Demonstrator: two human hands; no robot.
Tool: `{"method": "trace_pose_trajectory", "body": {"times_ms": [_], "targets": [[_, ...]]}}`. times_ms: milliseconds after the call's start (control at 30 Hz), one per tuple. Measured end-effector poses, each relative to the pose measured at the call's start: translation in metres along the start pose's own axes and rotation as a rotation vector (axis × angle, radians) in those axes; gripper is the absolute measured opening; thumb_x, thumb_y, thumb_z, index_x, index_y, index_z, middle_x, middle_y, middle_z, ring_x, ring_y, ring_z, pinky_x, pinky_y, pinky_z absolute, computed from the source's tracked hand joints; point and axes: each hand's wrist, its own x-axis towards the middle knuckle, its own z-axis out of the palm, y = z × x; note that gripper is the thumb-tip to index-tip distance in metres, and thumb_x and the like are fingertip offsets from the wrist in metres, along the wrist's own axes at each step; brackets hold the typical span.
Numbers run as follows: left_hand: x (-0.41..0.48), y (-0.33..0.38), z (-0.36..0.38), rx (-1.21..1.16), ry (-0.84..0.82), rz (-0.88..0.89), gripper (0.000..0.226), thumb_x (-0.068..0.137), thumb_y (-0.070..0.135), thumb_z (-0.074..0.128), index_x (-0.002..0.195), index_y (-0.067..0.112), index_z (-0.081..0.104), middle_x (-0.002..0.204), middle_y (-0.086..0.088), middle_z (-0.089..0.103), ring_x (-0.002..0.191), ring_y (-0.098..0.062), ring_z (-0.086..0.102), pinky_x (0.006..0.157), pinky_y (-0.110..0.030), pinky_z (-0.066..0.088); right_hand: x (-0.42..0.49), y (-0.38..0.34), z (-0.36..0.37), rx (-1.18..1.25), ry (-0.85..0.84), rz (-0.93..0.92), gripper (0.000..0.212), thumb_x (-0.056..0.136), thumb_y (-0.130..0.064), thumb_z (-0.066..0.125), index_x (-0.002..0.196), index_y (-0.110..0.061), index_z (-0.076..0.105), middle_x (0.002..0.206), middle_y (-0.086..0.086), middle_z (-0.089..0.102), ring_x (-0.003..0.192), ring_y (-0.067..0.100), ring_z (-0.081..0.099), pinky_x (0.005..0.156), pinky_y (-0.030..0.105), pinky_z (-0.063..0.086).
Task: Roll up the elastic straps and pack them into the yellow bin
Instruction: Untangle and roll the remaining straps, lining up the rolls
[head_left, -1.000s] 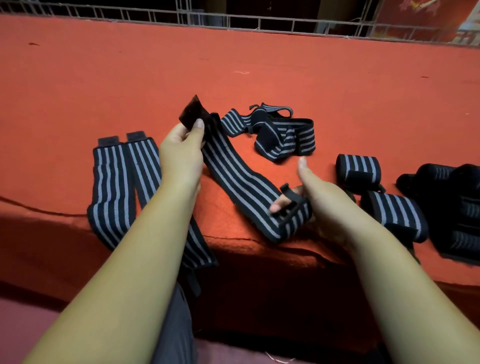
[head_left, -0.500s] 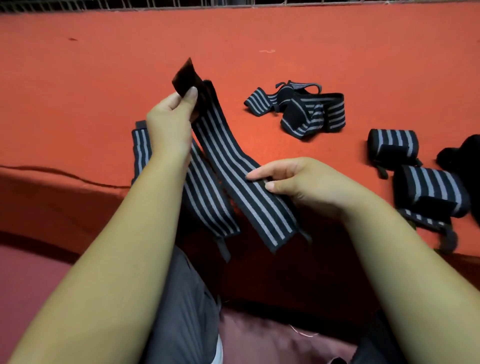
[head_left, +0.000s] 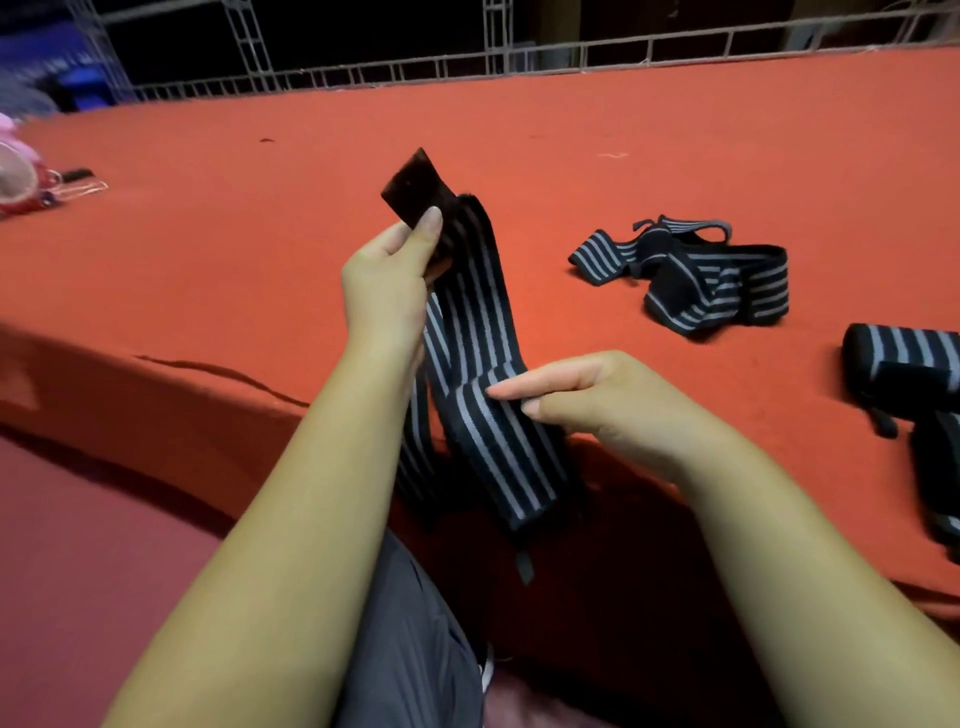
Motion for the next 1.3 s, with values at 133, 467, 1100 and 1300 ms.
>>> {"method": "trace_pose_trajectory", "body": {"times_ms": [133,467,1100,1300], "targets": [[0.024,-0.005,-0.003,0.087,0.009,-0.055,0.016,0.101,0.034,0.077,0.109,0.023,0.083,0.105,0.003,0.085,0.102,-0.022,0.081,0.087,-0.032,0.061,0.012,0.005,0.002,-0.096,-0.093,-0.010,0.036,0.104,-0.006,0.067,0.119,-0.034,0.084,0.108,-0.012,0.081,0.097,0.020,0.076,0.100,0.037,0.057],[0.110,-0.083,-0.014,0.497,0.094,-0.148,0.013,0.098,0.015,0.073,0.086,0.018,0.078,0.078,0.000,0.077,0.066,-0.015,0.072,0.085,-0.048,0.064,0.050,0.028,-0.003,-0.472,0.069,0.024,0.026,0.100,-0.046,0.072,0.113,-0.032,0.053,0.073,-0.006,0.067,0.061,0.004,0.063,0.065,0.036,0.052],[0.150,-0.142,-0.034,1.176,0.090,-0.193,0.028,0.102,0.047,0.069,0.125,0.033,0.077,0.125,0.002,0.077,0.118,-0.031,0.070,0.080,-0.034,0.044,0.076,0.045,0.003,-0.834,-0.007,0.026,0.058,0.093,-0.079,0.049,0.141,-0.046,0.048,0.093,-0.018,0.064,0.097,0.014,0.065,0.088,0.040,0.051],[0.151,-0.144,-0.040,0.962,0.130,-0.187,0.024,0.097,0.038,0.077,0.120,0.031,0.081,0.118,0.008,0.080,0.112,-0.023,0.073,0.087,-0.032,0.051,0.074,0.046,0.005,-0.823,0.032,-0.003,0.056,0.100,-0.071,0.050,0.152,-0.050,0.048,0.091,-0.021,0.065,0.096,0.008,0.064,0.083,0.035,0.047]]}}
